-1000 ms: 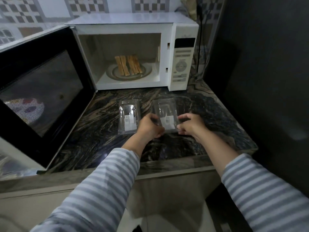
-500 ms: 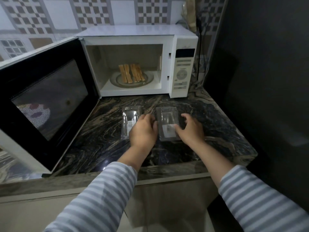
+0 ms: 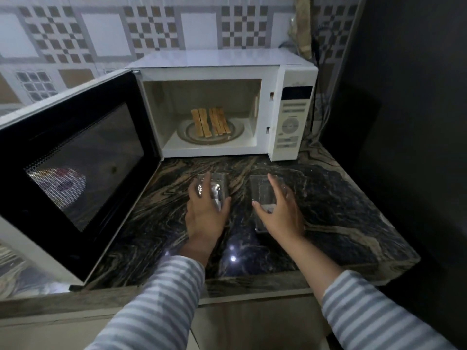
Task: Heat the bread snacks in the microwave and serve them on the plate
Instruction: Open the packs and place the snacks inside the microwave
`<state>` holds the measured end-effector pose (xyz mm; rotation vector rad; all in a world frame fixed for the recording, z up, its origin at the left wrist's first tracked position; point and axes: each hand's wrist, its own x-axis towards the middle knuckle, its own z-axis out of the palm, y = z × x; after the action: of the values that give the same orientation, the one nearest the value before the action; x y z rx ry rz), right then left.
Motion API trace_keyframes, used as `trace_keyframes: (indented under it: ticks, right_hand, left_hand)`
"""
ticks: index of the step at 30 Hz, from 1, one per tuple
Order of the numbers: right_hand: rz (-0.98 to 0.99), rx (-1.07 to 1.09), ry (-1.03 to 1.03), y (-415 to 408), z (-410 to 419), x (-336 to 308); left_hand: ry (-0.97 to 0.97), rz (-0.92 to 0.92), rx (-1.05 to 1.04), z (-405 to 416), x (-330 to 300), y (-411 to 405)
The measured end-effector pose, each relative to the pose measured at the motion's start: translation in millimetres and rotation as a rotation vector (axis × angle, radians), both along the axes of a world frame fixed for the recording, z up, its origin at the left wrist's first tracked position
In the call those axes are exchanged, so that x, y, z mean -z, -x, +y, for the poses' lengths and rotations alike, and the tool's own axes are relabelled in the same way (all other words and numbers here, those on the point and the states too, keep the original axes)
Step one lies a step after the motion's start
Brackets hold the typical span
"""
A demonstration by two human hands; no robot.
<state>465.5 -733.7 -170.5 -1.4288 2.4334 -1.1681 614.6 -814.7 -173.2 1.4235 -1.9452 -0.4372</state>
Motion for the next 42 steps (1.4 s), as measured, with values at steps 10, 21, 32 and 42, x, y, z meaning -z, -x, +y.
trace_keyframes:
  ticks: [10,21,32,42]
  right_hand:
    - [0.042,-0.085,0.31,-0.4,-23.1,-71.0]
    - [0.14,-0.086,0.421,7.8,-100.3,-221.2]
    - [0.062,-0.051,0.314,38.4,-224.1,-303.0]
    - [0.045,-0.09,0.104,57.8,-290.4,-276.0]
  left_hand:
    - [0.241,0.204,0.068,-16.5,-72.8,6.5]
    - [0.442,0.187,0.021,-87.2,-215.2,13.9]
    - [0.288,0.01,-0.055,-210.8,-282.7,35.9]
    - [0.129,-0.04,-0.039,-274.3,-266.8,62.4]
